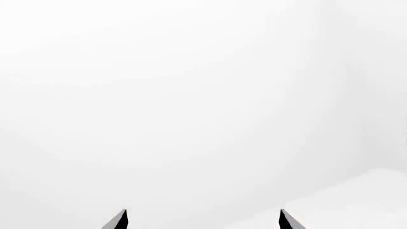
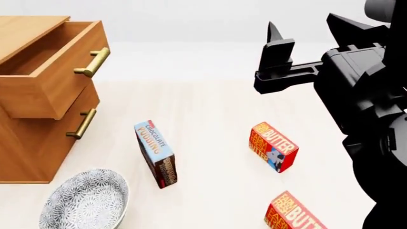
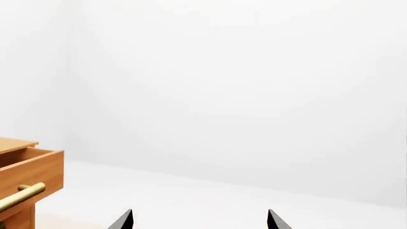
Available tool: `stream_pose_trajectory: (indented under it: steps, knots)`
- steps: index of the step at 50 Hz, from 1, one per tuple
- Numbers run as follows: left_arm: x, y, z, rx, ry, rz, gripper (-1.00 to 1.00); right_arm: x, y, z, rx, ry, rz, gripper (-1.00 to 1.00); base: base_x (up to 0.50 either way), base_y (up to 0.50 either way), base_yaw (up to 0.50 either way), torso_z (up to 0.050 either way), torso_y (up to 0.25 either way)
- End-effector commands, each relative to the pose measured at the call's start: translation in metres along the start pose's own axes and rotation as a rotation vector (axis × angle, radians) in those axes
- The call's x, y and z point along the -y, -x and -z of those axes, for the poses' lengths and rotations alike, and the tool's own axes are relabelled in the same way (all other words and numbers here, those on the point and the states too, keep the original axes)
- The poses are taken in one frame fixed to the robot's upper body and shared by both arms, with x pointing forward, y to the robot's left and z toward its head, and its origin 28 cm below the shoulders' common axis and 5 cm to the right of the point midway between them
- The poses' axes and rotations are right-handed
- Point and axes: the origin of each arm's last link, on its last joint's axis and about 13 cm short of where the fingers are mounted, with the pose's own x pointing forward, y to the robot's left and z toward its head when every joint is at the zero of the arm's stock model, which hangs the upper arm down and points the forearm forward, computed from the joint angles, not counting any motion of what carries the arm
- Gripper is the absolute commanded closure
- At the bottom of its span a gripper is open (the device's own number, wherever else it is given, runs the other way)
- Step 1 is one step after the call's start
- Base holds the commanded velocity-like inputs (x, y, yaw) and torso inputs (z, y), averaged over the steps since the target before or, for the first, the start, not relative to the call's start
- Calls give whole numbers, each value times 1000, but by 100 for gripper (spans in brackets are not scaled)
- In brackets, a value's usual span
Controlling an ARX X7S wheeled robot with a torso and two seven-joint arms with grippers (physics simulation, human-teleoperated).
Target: Put the butter at the front in the top drawer of the cabinet and close it.
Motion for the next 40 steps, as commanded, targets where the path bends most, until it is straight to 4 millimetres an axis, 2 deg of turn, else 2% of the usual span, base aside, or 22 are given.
stream_pose_trajectory:
  steps: [1,6,9,14,21,28,35,40]
  knots:
    - [-2,19,-6,-168,-248,120,-100,3,4,3,-8,15,9,-100,0,0,0,0,0]
    - [-13,39,-21,-509,-164,113,-100,5,8,2,-8,29,30,-100,0,0,0,0,0]
    - [-22,40,-20,-586,-70,112,-100,4,11,3,6,40,24,-100,0,0,0,0,0]
    - [-35,38,-9,-617,124,87,-100,4,13,5,8,45,18,-100,0,0,0,0,0]
    - [-51,35,2,-642,205,77,-100,5,11,10,-3,40,8,-100,0,0,0,0,0]
    - [-53,26,22,-591,301,38,-100,5,7,18,-19,28,-8,-100,0,0,0,0,0]
    - [-58,18,49,-603,352,-95,-100,4,1,27,-38,13,-27,-100,0,0,0,0,0]
    - [-60,10,65,-685,286,-177,-100,2,-2,34,-46,4,-35,-100,0,0,0,0,0]
